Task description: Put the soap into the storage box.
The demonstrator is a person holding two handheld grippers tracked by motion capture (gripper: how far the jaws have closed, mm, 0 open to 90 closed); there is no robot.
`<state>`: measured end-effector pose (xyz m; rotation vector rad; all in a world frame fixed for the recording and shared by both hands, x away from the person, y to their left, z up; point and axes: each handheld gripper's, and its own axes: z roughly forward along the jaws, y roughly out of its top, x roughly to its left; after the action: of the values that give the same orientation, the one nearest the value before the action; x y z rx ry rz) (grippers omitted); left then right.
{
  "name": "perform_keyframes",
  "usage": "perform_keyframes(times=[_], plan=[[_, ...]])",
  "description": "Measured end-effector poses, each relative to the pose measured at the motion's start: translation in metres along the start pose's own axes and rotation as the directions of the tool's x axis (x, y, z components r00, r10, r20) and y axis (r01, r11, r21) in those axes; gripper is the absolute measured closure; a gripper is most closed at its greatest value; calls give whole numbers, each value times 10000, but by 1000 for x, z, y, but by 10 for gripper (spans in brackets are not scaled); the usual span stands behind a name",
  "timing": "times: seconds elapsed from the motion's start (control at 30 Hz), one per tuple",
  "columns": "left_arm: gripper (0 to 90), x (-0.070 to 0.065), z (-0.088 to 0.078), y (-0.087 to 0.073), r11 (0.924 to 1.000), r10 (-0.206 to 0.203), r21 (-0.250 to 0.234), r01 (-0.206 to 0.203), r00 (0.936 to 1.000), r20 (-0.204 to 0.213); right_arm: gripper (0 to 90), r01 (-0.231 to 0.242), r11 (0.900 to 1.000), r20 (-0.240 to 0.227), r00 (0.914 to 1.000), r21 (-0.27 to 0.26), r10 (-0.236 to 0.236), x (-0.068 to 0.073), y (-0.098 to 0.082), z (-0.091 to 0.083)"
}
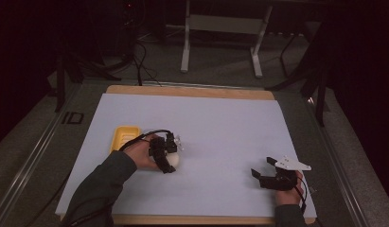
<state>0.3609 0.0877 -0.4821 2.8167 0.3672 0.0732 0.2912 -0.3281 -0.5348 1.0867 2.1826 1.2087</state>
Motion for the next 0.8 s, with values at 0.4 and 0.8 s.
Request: perform_keyframes(times=[0.4,0.8], plan=[[256,4,-12,-2,9998,-164,-153,160,9997,-205,150,40,10000,-29,10000,-49,-40,0,0,0],[256,14,-35,-13,9962,-670,-602,635,9960,-593,150,29,10000,-11,10000,-28,-29,0,0,0]])
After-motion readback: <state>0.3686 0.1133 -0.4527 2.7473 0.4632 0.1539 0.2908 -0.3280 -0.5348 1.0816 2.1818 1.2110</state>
